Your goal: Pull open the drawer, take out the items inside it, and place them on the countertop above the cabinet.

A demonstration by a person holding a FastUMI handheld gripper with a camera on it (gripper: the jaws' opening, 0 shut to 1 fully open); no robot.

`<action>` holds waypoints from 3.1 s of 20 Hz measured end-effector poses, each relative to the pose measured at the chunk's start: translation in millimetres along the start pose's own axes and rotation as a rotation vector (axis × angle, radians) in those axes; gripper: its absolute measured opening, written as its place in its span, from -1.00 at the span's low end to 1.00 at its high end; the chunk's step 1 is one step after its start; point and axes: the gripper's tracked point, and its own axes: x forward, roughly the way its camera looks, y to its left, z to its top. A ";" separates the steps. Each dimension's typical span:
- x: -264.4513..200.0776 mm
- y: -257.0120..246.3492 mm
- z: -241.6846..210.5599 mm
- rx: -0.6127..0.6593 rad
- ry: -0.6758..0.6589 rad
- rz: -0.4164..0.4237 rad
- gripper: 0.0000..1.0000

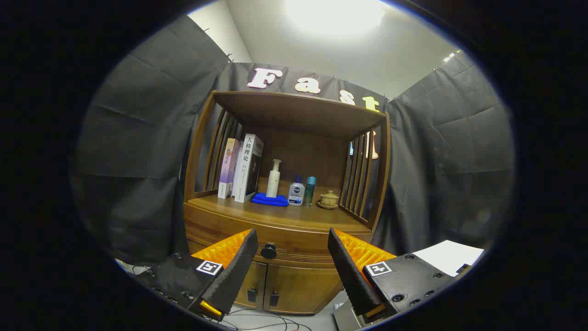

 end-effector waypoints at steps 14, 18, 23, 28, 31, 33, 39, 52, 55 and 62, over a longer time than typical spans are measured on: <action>-2.5 4.9 13.3 0.016 -0.026 0.009 0.94; -2.2 4.9 14.5 0.012 -0.030 0.007 0.95; -2.0 4.1 11.4 -0.014 -0.025 -0.002 0.94; -0.3 7.1 14.3 0.003 -0.026 0.007 0.95; 10.5 8.4 14.6 -0.014 -0.027 0.008 0.94; 22.2 6.3 9.4 -0.038 -0.004 -0.008 0.94; 71.4 15.7 -18.9 0.014 0.090 -0.020 0.95; 160.5 46.7 -106.3 0.065 0.258 0.021 0.95; 170.6 49.6 -119.9 0.070 0.280 0.036 0.95; 183.2 68.6 -157.5 0.066 0.341 0.092 0.85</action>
